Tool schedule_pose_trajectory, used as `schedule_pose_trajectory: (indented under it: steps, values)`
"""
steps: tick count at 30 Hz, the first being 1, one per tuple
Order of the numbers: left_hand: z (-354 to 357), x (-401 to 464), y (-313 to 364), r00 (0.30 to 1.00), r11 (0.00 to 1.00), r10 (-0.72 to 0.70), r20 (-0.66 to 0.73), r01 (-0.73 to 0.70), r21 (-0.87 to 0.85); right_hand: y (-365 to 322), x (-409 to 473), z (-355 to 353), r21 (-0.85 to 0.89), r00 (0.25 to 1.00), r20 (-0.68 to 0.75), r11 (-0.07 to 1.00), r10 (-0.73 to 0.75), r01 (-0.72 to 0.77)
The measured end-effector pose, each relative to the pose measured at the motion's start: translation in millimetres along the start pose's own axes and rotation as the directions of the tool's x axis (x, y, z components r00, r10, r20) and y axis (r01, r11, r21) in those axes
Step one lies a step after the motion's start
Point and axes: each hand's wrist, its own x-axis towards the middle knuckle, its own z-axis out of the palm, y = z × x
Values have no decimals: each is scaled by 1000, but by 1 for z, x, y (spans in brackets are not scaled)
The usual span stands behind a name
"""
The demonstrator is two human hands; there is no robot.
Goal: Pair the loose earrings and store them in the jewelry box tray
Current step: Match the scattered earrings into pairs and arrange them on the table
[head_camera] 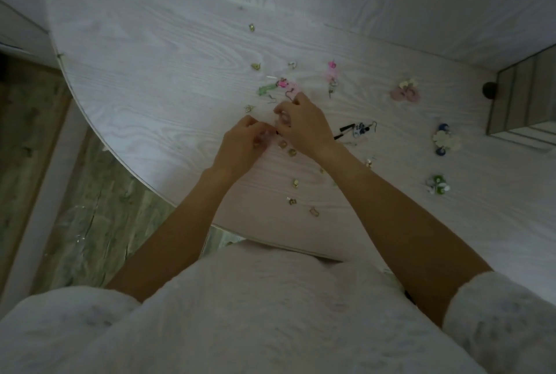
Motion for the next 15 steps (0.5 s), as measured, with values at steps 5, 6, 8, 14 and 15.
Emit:
schedule_pose_trajectory:
  steps: [5, 6, 8, 14, 15]
  values:
    - [-3, -3, -3, 1000, 1000, -10, -20, 10, -27, 8, -18, -9, 209, 990, -84, 973, 114, -94]
    - [-4, -3, -1, 999, 999, -14, -33, 12, -34, 11, -23, -12, 253, 986, -97, 961, 137, -109]
    - [-7, 1, 8, 997, 996, -19, -71, 12, -93, 21, -33, -19, 325, 972, -132, 935, 196, -144]
    - [3, 36, 70, 999, 933, -40, -10, 34, -358, 67, -54, -45, 481, 876, -243, 836, 416, -263]
    - [10, 46, 79, 999, 930, -31, 41, 44, -366, 75, -52, -50, 464, 867, -257, 842, 427, -277]
